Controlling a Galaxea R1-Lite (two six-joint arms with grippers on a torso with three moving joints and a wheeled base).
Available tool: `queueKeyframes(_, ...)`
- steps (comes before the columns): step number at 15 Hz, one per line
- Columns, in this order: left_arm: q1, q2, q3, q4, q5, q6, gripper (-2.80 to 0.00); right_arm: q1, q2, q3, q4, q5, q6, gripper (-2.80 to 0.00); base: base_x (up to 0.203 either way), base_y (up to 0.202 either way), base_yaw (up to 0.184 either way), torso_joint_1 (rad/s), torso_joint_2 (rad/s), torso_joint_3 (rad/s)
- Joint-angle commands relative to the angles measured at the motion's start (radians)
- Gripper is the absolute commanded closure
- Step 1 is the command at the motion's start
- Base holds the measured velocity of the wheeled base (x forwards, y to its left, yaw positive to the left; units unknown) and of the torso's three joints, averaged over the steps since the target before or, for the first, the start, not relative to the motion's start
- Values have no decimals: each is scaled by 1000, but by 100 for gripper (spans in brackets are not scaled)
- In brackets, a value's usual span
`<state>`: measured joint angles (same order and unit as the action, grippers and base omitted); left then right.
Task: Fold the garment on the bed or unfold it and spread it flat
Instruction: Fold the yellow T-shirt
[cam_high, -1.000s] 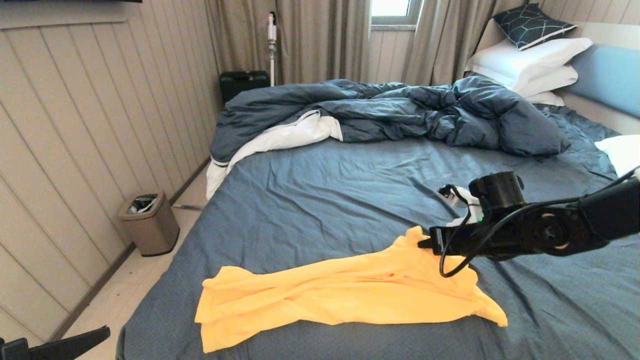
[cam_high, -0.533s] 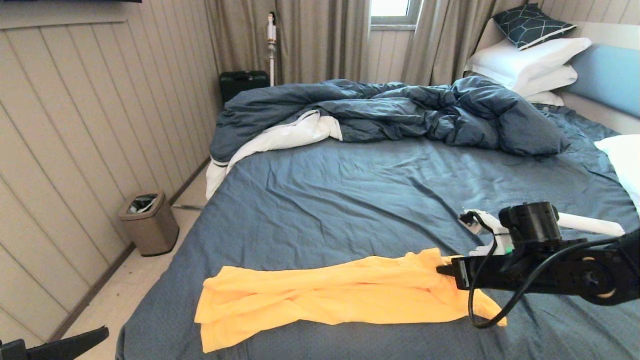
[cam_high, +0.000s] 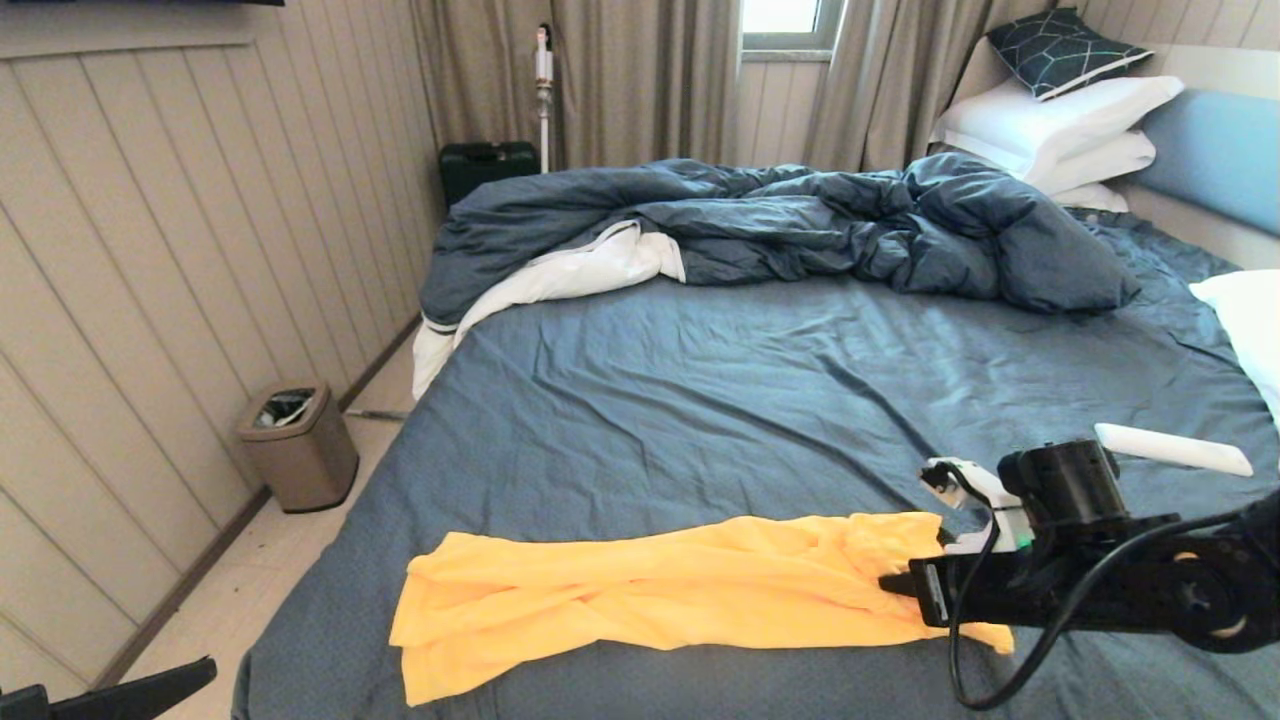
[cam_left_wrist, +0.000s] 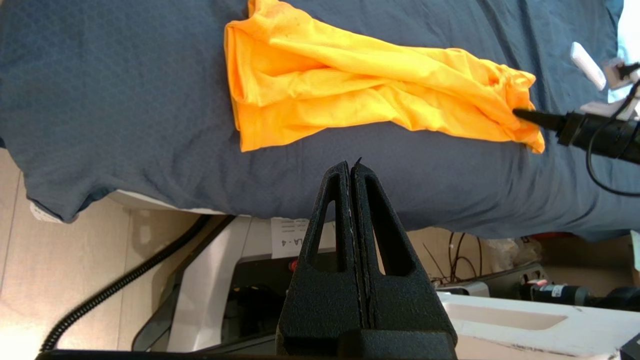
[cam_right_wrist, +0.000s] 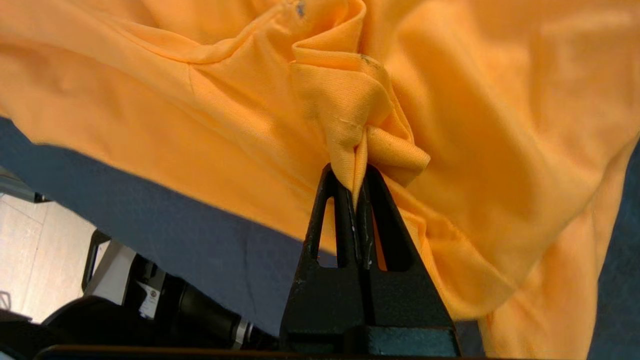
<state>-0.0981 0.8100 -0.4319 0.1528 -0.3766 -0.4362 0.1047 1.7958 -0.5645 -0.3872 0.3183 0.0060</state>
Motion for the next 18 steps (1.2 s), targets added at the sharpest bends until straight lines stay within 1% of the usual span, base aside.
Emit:
queueKeyframes(1, 0, 0, 1, 1, -3, -3, 0, 1, -25, 37, -11, 3, -3, 0, 0, 0, 0, 0, 0, 0)
queueKeyframes(4, 0, 0, 1, 2, -21, -4, 0, 1, -39, 104, -59, 4, -18, 0, 0, 0, 0, 0, 0, 0)
queueKeyframes(7, 0, 2, 1, 1, -24, -4, 0, 0, -31, 119, -87, 4, -21, 0, 0, 0, 0, 0, 0, 0)
queueKeyframes(8, 0, 3, 1, 1, -24, -4, 0, 0, -27, 115, -87, 4, -21, -280, 0, 0, 0, 0, 0, 0)
queueKeyframes(12, 0, 0, 11, -2, -22, -4, 0, -9, -42, 111, -87, 10, -20, -280, 0, 0, 0, 0, 0, 0)
queueKeyframes(15, 0, -2, 13, -2, -22, -4, 0, -36, -119, 109, -84, 23, -17, -280, 0, 0, 0, 0, 0, 0)
queueKeyframes(18, 0, -3, 11, -2, -21, -6, 0, -59, -214, 127, -75, 76, -13, -280, 0, 0, 0, 0, 0, 0)
